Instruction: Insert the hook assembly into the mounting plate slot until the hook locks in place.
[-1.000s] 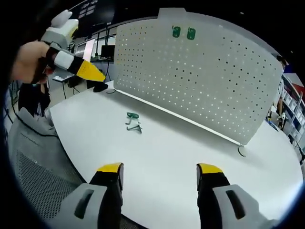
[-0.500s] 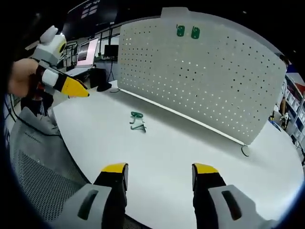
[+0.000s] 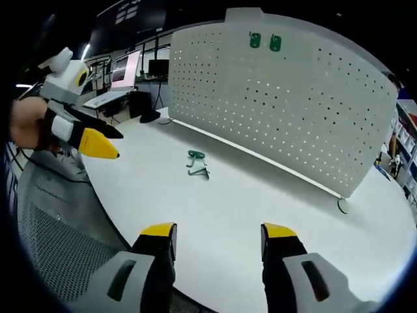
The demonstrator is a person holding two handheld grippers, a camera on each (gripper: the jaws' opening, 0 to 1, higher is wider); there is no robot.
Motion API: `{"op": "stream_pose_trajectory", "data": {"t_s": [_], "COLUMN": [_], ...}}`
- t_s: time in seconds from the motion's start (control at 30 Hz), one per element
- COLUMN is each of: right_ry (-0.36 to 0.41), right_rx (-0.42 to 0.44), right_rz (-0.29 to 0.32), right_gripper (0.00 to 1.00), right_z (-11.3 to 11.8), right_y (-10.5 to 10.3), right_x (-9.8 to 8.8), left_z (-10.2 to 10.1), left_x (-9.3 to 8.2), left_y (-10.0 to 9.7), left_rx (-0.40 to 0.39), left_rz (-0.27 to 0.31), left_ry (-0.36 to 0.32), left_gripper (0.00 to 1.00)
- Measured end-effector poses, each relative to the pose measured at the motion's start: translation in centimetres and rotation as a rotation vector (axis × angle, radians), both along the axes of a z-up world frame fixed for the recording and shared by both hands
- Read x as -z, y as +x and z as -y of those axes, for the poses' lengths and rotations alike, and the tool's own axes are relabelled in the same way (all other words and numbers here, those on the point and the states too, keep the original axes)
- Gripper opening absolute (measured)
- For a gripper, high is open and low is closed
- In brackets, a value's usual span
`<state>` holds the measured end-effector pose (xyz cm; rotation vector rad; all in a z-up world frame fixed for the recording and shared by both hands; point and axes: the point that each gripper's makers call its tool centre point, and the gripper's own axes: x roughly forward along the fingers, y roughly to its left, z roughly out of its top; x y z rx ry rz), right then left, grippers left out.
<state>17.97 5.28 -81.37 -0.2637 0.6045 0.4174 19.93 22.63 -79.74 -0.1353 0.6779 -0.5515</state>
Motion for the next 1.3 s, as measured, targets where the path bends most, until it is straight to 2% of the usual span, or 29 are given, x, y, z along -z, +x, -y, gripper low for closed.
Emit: {"op": "stream_pose_trajectory", "data": {"t_s": [0.27,0.33,0.43,0.53,0.67,0.8,0.87,1.0,1.13,1.3], "right_ry": [0.020,0.047,0.006,0.023,0.038,0.059,0.057,0.057,0.025,0.014], "right_rx": [-0.044,-0.134,-0.164,-0.168,-0.173,-0.190,-0.197,-0.232,-0.293,-0.338], "right_rz": [-0.034,-0.083,-0.084,-0.085,-0.095,-0.114,-0.119,-0.129,-0.146,-0.169], "right_gripper": [0.46,0.46,0.42,0.41,0.38,0.34,0.34,0.30,0.28,0.27], "right_z": [-0.9,-2.4,-2.5,-2.8,-3.1,-3.8,-4.1,-5.0,-6.3,-7.7], "right_y": [-0.4,-1.0,-0.7,0.0,1.3,3.0,3.9,5.5,7.0,8.5], "right_x": [0.3,0.8,0.9,0.8,1.2,1.7,2.0,2.4,3.4,4.4], "left_z": [-0.4,-0.2,-0.1,0.0,-0.6,-1.1,-1.0,-1.1,-0.9,-1.2], "left_x": [0.9,0.2,0.3,0.5,0.4,0.0,-0.2,0.2,0.2,0.4], "left_y": [-0.6,-0.7,-1.1,-1.1,-0.9,-0.8,-0.6,-0.6,-0.7,-0.7], "left_rx": [-0.007,-0.007,0.022,0.030,0.002,-0.021,-0.040,-0.043,-0.037,-0.062], "left_rz": [-0.022,0.001,0.014,0.014,0.004,0.018,0.005,-0.012,-0.016,-0.038], "left_ry": [-0.011,-0.046,-0.011,0.001,-0.022,-0.029,-0.070,-0.064,-0.069,-0.085], "left_gripper": [0.85,0.86,0.86,0.84,0.84,0.78,0.81,0.83,0.83,0.86]}}
